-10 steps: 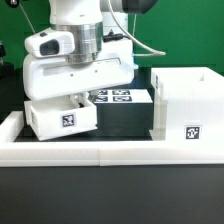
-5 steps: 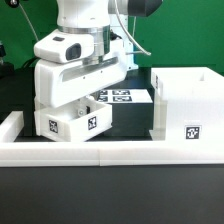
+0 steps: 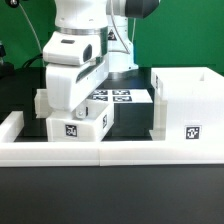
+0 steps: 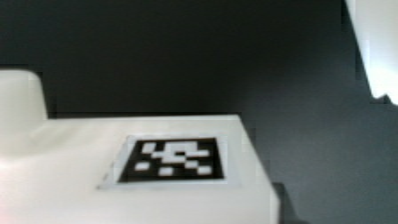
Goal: Assemble drawer
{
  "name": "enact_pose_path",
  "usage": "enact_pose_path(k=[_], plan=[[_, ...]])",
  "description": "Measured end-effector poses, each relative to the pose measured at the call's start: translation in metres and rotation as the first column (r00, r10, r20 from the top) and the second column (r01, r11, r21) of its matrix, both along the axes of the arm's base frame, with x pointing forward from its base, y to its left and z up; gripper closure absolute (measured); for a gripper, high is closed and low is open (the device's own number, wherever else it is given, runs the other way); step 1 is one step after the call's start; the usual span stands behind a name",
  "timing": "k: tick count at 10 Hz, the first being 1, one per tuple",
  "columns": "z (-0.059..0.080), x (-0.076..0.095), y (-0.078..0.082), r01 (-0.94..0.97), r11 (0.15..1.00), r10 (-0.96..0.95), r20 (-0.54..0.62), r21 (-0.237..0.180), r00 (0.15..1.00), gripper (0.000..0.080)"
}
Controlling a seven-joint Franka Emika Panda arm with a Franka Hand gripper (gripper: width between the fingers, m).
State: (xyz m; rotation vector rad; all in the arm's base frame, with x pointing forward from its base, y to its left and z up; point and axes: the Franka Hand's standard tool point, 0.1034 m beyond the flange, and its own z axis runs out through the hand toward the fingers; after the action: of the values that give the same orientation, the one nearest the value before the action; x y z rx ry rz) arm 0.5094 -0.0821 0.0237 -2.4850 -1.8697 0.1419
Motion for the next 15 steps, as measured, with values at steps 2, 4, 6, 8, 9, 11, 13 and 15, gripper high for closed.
enact_pose_path(k=[2,4,6,8,9,11,13,15], plan=[[0.0,0.002,-0.001,-0.163,0.987,0.163,-0.001,-0.008,0.987,0.0757],[0.0,0.001,-0.003,-0.2,0.98,0.2,-0.003,-0.008,0.98,0.0757],[0.001,0.0,-0.003,-0.198,0.98,0.198,-0.015,-0.004,0.98,0.0757],[0.002,0.003,0.01,-0.177,0.984,0.177,-0.03,0.002,0.984,0.0757],[0.001,0.006,0.018,-0.154,0.988,0.154,-0.019,-0.004,0.988,0.0757],[-0.002,0.011,0.034,-0.131,0.991,0.131,-0.008,-0.001,0.991,0.0757],[-0.003,0.013,0.035,-0.105,0.994,0.105,0.032,-0.01,0.994,0.0757],[-0.004,0.011,0.034,-0.103,0.995,0.103,0.024,-0.009,0.994,0.0757]])
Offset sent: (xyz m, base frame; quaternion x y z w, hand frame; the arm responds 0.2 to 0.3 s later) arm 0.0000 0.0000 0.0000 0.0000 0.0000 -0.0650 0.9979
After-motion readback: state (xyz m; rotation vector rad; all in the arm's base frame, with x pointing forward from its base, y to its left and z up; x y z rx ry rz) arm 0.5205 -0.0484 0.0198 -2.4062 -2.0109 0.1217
